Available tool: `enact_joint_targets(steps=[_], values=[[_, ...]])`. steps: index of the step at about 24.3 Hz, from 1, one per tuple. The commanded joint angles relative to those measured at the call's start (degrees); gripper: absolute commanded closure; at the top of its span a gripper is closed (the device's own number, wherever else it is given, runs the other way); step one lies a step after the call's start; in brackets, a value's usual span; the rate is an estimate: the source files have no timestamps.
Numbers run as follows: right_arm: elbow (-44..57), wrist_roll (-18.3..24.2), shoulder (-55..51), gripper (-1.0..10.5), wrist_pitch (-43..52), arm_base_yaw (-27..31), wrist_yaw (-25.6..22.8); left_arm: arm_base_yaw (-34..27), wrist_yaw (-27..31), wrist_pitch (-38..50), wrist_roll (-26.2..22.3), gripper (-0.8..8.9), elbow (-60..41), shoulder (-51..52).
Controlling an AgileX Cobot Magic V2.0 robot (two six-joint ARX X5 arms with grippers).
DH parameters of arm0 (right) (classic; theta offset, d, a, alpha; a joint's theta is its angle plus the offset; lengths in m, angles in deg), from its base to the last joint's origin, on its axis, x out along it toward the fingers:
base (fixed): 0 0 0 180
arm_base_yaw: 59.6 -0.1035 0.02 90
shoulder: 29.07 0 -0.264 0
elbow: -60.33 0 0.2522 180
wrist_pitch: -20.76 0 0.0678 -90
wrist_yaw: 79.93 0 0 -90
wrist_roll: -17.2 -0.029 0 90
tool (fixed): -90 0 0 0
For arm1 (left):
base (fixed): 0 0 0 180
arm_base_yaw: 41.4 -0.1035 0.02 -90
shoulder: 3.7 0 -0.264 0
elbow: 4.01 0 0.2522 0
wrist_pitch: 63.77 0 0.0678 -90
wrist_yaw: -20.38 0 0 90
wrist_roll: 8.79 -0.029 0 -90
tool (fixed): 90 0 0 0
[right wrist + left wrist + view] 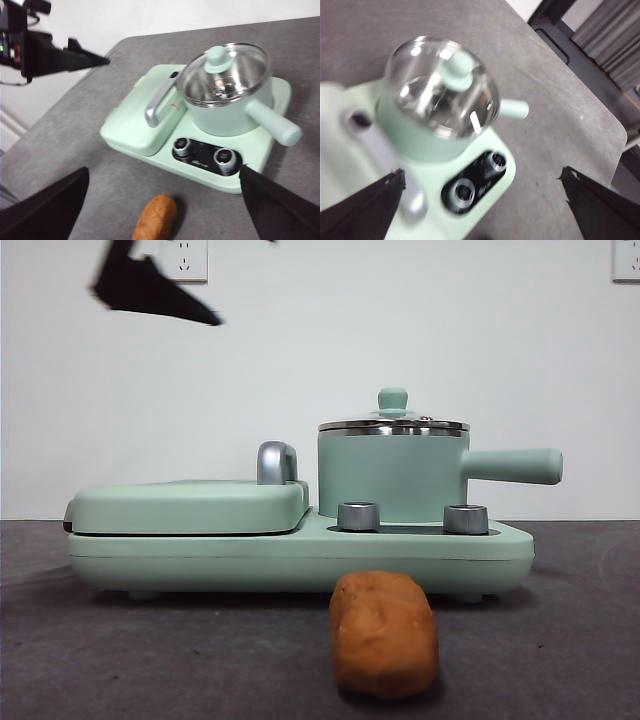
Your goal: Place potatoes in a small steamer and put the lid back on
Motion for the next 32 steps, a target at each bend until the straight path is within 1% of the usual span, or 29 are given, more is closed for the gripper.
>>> enact_joint_targets(steps=[1, 4, 6, 11, 13, 15, 16, 19, 24, 25, 27, 31, 32], values=[[-0.90, 0.66, 0.26, 4.7, 0.22, -0.07, -1.03, 2.12, 0.15, 0.57, -1.57, 3.03, 7.34, -6.54], [-0.90, 0.66, 0.26, 4.7, 0.22, -0.07, -1.36, 4.15, 0.90, 0.76, -1.66, 3.04, 14.10, -12.90], [-0.90, 0.66, 0.24, 4.7, 0.24, -0.07, -1.38, 5.64, 3.98, 0.85, -2.03, 3.04, 18.10, -16.74], [-0.90, 0.66, 0.24, 4.7, 0.22, -0.07, -1.36, 9.01, 11.65, 0.87, -5.55, 3.04, 26.05, -25.05], [-0.90, 0.66, 0.24, 4.7, 0.24, -0.07, -1.38, 10.71, 16.35, 0.98, -8.39, 3.05, 29.22, -29.05], [-0.90, 0.66, 0.24, 4.7, 0.26, -0.07, -1.40, 12.11, 19.26, 2.86, -11.08, 3.05, 30.34, -31.89], [-0.90, 0.66, 0.24, 4.7, 0.26, -0.07, -1.40, 12.57, 19.50, 4.13, -11.87, 3.10, 30.42, -32.83], [-0.90, 0.66, 0.24, 4.7, 0.24, -0.07, -1.38, 13.40, 19.65, 6.51, -12.07, 3.19, 30.45, -34.93], [-0.90, 0.66, 0.24, 4.7, 0.24, -0.07, -1.40, 13.73, 20.04, 6.86, -12.09, 3.24, 30.45, -36.65], [-0.90, 0.66, 0.24, 4.7, 0.26, -0.07, -1.40, 13.73, 20.48, 6.91, -12.20, 3.35, 30.45, -36.68], [-0.90, 0.66, 0.24, 4.7, 0.26, -0.07, -1.40, 13.73, 21.97, 6.88, -13.51, 4.20, 30.45, -36.68], [-0.90, 0.66, 0.24, 4.7, 0.59, -0.07, -1.40, 13.77, 21.97, 6.67, -14.73, 4.23, 30.45, -36.70], [-0.90, 0.66, 0.24, 4.7, 0.74, -0.07, -1.40, 13.90, 21.97, 6.78, -15.02, 4.42, 30.45, -36.81]])
